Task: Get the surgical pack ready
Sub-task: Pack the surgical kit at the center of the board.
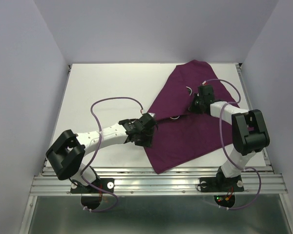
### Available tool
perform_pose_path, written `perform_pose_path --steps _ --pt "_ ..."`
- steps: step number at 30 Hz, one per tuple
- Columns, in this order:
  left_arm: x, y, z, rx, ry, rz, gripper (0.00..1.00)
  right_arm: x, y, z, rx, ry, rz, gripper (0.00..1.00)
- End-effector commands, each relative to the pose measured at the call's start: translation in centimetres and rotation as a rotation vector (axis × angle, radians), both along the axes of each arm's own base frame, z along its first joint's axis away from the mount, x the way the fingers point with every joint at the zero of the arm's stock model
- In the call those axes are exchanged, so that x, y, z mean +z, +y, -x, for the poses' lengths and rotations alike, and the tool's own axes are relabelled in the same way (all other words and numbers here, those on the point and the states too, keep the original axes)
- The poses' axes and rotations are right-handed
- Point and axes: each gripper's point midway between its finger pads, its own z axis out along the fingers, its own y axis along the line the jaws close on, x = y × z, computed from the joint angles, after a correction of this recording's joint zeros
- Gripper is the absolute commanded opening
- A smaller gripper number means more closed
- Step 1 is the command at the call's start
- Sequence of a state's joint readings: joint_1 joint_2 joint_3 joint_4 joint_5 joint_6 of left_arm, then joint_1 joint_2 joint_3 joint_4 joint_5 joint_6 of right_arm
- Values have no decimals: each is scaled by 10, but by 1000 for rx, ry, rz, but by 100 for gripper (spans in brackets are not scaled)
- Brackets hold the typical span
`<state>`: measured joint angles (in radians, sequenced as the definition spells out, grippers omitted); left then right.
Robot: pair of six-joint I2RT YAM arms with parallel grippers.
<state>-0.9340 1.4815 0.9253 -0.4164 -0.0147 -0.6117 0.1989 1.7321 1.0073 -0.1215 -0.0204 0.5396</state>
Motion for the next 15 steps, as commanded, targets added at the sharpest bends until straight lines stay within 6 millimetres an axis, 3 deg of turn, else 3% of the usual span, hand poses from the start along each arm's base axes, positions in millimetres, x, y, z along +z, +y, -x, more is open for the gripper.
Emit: perform_pose_path --steps 1,9,15 --pt "13 3 -3 23 -31 12 44 29 13 -26 2 -104 -36 1" --pt "12 3 -4 21 -30 8 44 30 11 -30 -19 -101 -32 1" --pt "8 0 -2 13 -14 11 47 8 8 -33 -50 -66 1 1"
